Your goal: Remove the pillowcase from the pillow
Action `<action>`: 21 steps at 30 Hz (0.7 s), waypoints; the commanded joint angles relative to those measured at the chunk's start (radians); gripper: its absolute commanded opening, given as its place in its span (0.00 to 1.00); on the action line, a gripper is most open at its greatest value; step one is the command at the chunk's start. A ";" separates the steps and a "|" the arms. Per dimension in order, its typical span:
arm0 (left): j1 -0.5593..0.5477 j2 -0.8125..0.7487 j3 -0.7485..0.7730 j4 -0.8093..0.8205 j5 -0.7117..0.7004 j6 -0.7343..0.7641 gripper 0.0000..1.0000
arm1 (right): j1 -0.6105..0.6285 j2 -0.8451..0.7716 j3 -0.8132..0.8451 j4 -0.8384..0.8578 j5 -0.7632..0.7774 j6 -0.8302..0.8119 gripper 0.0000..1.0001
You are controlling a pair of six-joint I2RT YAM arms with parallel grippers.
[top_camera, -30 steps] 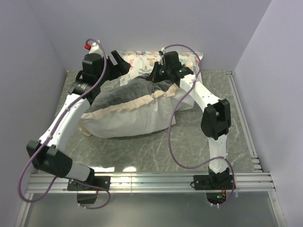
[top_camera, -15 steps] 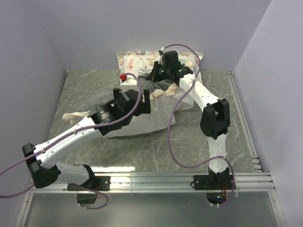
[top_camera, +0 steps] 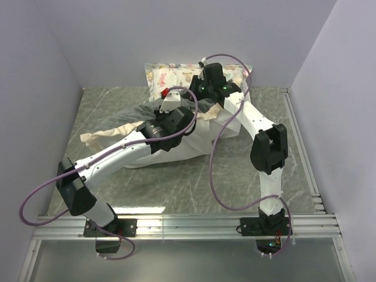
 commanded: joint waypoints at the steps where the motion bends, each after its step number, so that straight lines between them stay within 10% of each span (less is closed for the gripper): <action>1: 0.010 -0.052 0.068 0.040 -0.053 0.073 0.00 | 0.021 -0.086 -0.050 -0.065 0.023 -0.018 0.18; 13: -0.035 -0.246 0.342 0.100 0.098 0.233 0.00 | 0.073 -0.309 -0.059 -0.084 0.186 -0.121 0.65; 21: 0.170 -0.175 0.306 0.096 0.415 0.107 0.01 | 0.105 -0.250 -0.059 -0.055 0.215 -0.133 0.71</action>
